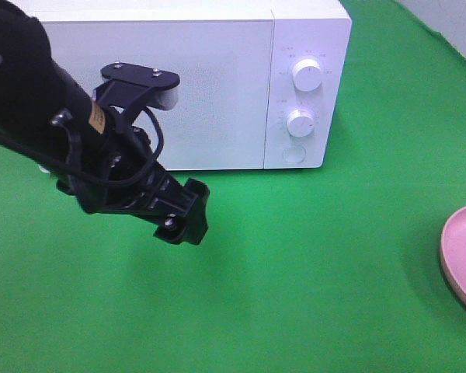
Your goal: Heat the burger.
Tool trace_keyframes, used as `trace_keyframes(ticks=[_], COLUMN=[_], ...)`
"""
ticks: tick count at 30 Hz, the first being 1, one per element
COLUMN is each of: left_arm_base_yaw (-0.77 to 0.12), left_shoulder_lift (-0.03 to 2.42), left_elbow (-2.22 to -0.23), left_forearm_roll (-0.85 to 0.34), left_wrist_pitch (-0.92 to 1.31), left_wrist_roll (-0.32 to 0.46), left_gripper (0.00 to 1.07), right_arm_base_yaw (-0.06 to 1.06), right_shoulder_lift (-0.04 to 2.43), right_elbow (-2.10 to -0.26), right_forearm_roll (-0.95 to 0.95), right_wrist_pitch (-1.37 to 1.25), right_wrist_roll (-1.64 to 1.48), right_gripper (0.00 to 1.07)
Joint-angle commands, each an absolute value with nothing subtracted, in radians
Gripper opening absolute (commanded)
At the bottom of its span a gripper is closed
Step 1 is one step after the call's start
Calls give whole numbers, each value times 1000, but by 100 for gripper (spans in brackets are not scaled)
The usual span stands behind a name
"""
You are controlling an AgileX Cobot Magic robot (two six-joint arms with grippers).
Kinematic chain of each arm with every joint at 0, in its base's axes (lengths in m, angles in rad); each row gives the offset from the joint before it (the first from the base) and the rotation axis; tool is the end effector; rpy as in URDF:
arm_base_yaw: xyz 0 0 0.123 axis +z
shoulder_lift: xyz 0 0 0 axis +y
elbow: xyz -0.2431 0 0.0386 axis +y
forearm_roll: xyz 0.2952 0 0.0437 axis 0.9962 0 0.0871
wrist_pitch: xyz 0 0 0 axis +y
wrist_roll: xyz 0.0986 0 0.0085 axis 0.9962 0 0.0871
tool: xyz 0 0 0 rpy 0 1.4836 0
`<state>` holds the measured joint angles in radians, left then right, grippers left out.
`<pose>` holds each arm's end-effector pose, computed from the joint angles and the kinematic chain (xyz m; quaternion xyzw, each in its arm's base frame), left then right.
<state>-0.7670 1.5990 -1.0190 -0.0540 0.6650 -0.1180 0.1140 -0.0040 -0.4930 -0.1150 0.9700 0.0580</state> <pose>0.2540 -0.2494 0.1491 0.2955 0.9329 -0.1064 0.1764 0.0872 0.0006 0.3029 -0.0237 0.8278 -0.0094 0.5604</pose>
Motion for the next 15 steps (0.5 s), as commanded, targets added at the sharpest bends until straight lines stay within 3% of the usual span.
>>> trace_keyframes(ticks=[1, 4, 8, 11, 13, 14, 15], left_arm_base_yaw=[-747, -731, -589, -559, -437, -437, -378], left_shoulder_lift=[1541, 1532, 1460, 1445, 1390, 1390, 1365], left_elbow=[-1025, -1025, -1025, -1025, -1025, -1025, -1025], left_forearm_roll=[-23, -23, -17, -17, -18, -18, -18], left_wrist_pitch=[802, 822, 937, 951, 1001, 1001, 1026], left_wrist_roll=[-121, -121, -108, -101, -85, -85, -75], left_gripper=[101, 101, 100, 100, 100, 100, 100], right_arm_base_yaw=[107, 107, 107, 107, 107, 107, 107], right_shoulder_lift=[-32, -32, -32, -32, -32, -32, -32], right_elbow=[-491, -491, -491, -491, -491, -491, -491], right_forearm_roll=[-114, -114, -114, -114, -114, -114, -114], right_wrist_pitch=[959, 959, 959, 959, 959, 959, 959], right_wrist_roll=[50, 50, 50, 50, 50, 50, 50], right_gripper=[75, 75, 75, 75, 75, 75, 75])
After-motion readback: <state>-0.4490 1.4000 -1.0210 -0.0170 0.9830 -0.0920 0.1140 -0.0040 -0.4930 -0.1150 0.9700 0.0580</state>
